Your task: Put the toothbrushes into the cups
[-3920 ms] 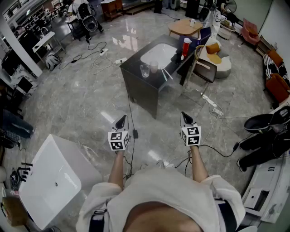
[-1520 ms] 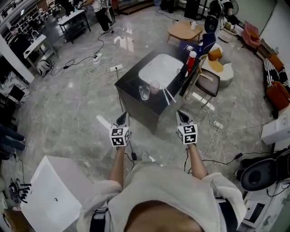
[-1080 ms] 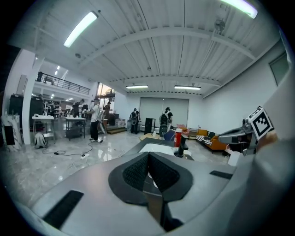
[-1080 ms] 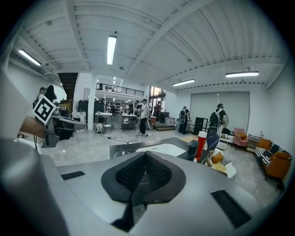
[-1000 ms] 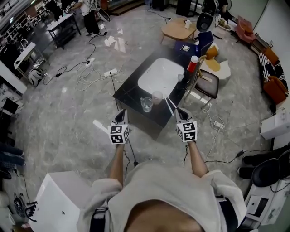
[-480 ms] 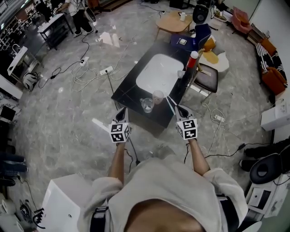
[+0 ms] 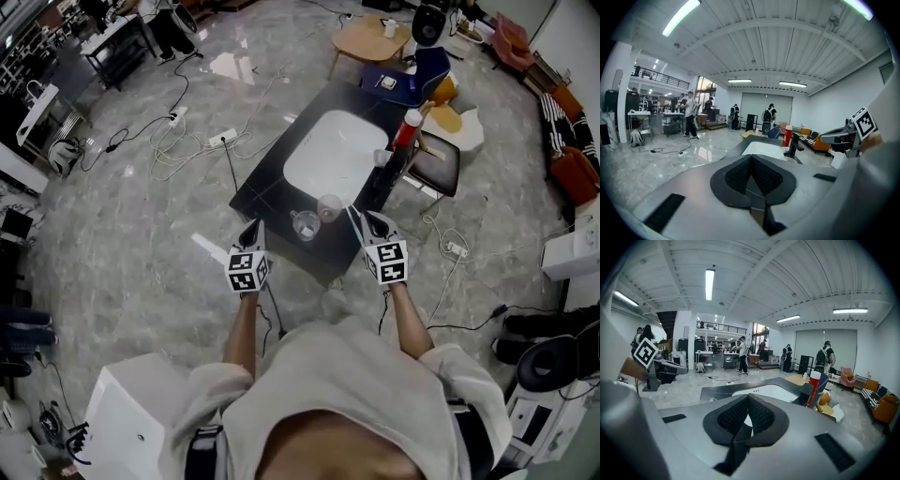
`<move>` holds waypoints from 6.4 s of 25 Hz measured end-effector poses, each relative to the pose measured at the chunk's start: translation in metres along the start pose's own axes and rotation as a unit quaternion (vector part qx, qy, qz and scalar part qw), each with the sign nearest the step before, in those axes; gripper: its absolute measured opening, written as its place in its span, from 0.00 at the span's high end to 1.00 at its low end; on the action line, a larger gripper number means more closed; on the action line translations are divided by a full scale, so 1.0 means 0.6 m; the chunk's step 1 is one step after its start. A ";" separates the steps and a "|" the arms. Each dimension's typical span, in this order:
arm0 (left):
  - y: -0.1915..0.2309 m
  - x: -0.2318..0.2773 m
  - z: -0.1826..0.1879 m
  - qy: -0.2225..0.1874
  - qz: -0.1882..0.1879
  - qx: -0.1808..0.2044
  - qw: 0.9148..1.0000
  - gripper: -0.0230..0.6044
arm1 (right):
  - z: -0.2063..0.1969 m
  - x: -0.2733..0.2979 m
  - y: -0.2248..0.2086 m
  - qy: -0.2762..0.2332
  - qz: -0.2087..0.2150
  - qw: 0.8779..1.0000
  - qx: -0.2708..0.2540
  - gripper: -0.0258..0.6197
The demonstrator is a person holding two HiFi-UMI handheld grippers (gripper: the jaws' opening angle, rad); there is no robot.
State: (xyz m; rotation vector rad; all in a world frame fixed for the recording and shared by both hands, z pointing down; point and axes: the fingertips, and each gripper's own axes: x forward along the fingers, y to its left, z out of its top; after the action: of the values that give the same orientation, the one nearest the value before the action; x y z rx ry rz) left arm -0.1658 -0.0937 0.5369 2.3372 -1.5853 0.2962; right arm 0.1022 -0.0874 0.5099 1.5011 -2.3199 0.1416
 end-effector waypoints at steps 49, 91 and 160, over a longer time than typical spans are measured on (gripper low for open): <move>0.010 0.166 -0.094 0.103 0.102 -0.058 0.988 0.92 | -0.205 0.224 -0.091 0.175 0.136 0.975 0.005 0.94; 0.028 0.148 -0.127 0.108 0.089 -0.073 0.988 0.92 | -0.297 0.293 -0.067 0.316 0.146 0.937 -0.033 0.91; 0.077 0.058 -0.056 0.046 0.124 -0.063 0.989 0.92 | 0.090 0.334 0.060 -0.013 0.212 0.974 0.073 0.91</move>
State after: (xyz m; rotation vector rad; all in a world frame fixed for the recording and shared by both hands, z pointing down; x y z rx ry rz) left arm -0.1958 -0.1275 0.5860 2.0070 -1.7947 0.3419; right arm -0.0164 -0.2597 0.5361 1.0473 -2.6714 0.4136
